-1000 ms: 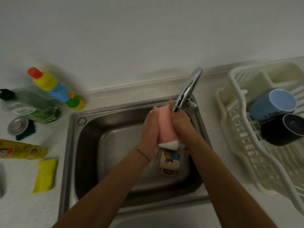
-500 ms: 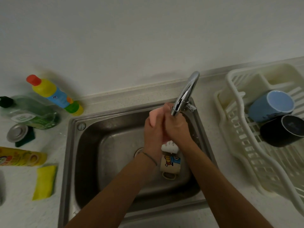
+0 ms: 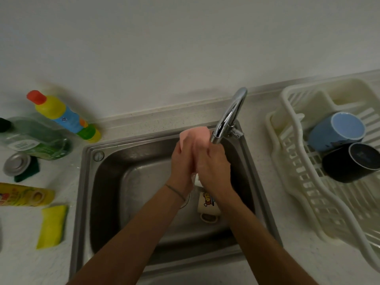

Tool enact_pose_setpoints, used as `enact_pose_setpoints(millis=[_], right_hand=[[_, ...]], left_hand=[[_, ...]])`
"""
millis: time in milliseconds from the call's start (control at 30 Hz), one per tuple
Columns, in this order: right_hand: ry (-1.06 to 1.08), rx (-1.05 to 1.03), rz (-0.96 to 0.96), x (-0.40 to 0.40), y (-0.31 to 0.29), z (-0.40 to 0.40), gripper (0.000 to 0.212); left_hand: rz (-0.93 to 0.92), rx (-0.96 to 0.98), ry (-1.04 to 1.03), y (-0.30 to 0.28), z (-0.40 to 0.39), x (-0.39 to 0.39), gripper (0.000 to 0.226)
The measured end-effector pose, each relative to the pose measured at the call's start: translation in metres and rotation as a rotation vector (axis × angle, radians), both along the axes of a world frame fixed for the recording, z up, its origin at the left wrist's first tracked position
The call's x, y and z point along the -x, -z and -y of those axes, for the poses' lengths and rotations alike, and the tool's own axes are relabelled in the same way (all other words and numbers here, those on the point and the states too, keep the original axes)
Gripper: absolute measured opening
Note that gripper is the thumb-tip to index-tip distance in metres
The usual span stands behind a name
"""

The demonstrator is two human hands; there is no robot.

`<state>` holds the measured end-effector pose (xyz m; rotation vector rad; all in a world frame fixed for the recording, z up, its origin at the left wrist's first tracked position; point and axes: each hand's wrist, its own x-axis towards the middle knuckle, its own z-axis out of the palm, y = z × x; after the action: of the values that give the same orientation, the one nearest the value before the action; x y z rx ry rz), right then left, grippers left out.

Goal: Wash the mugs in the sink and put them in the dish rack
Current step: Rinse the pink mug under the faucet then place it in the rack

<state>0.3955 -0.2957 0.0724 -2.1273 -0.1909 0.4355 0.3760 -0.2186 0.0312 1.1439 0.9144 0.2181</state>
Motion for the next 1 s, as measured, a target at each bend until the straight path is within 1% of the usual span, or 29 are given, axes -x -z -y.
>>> enact_pose_setpoints(millis=[33,67,133,167,233,267,333,367,400,433,500,533,567,633,667,700,733,767,800,833,900,933,967,1000], right_hand=[[-0.015,0.016,-0.056,-0.01,-0.001,0.002,0.027],[-0.021,-0.019,-0.138,-0.021,-0.007,0.006,0.023],[0.03,-0.204,-0.309,-0.037,-0.013,0.008,0.022],[0.034,-0.213,-0.308,-0.036,-0.014,0.007,0.021],[-0.029,-0.095,-0.157,-0.017,-0.009,0.002,0.02],[-0.024,-0.102,-0.096,-0.007,-0.006,0.001,0.022],[0.029,-0.156,-0.07,-0.002,-0.007,0.002,0.023],[0.032,-0.146,-0.11,-0.008,-0.009,0.003,0.023],[0.03,-0.153,-0.188,-0.016,-0.011,0.005,0.023],[0.029,-0.198,-0.259,-0.024,-0.011,0.006,0.024],[0.019,-0.263,-0.323,-0.033,-0.009,0.007,0.021],[0.007,-0.247,-0.305,-0.035,-0.007,0.007,0.019],[0.001,-0.226,-0.275,-0.035,-0.004,0.008,0.017],[0.011,-0.187,-0.218,-0.034,-0.002,0.009,0.01],[0.017,-0.177,-0.2,-0.034,-0.002,0.009,0.006],[0.026,-0.163,-0.188,-0.034,-0.001,0.007,0.01],[0.04,-0.141,-0.178,-0.033,0.002,0.005,0.018],[0.059,-0.118,-0.187,-0.029,0.001,0.004,0.026],[0.074,-0.103,-0.199,-0.024,0.002,0.001,0.031],[0.07,-0.084,-0.17,-0.016,0.001,0.0,0.033],[-0.048,-0.003,0.009,0.006,0.0,0.0,0.041],[-0.121,0.023,0.084,0.016,-0.001,0.001,0.047],[-0.145,0.018,0.097,0.021,-0.003,0.001,0.05],[-0.138,0.008,0.071,0.018,-0.003,0.002,0.047]], left_hand=[[0.017,0.059,-0.01,0.001,0.003,0.003,0.058],[0.024,0.1,-0.024,0.002,0.006,0.007,0.061],[0.042,0.125,0.007,0.001,0.013,0.009,0.056],[0.058,0.136,-0.003,-0.001,0.012,0.008,0.054],[0.082,0.159,-0.044,-0.002,0.004,0.001,0.054],[0.083,0.154,-0.031,-0.004,0.0,-0.002,0.057],[0.061,0.166,0.007,-0.008,-0.001,0.001,0.079],[0.048,0.18,0.001,-0.005,0.001,0.003,0.089],[0.043,0.174,-0.007,-0.003,0.004,0.007,0.094],[0.042,0.171,0.0,0.0,0.008,0.011,0.096],[0.04,0.182,0.027,0.001,0.01,0.013,0.102],[0.034,0.178,0.049,-0.001,0.009,0.012,0.103],[0.013,0.145,0.08,-0.002,0.005,0.011,0.098],[-0.043,0.08,0.144,-0.008,0.004,0.009,0.074],[-0.067,0.069,0.156,-0.01,0.006,0.008,0.07],[-0.078,0.052,0.143,-0.01,0.01,0.007,0.079],[-0.077,0.055,0.113,-0.009,0.014,0.008,0.093],[-0.048,0.067,0.068,-0.007,0.017,0.006,0.102],[-0.02,0.076,0.02,-0.003,0.016,0.005,0.102],[0.002,0.098,-0.012,-0.002,0.013,0.004,0.094],[0.051,0.167,-0.02,0.005,0.002,0.007,0.082],[0.063,0.182,0.006,0.005,-0.001,0.009,0.08],[0.062,0.182,0.026,0.01,-0.003,0.012,0.081],[0.062,0.192,0.023,0.012,-0.002,0.013,0.083]])
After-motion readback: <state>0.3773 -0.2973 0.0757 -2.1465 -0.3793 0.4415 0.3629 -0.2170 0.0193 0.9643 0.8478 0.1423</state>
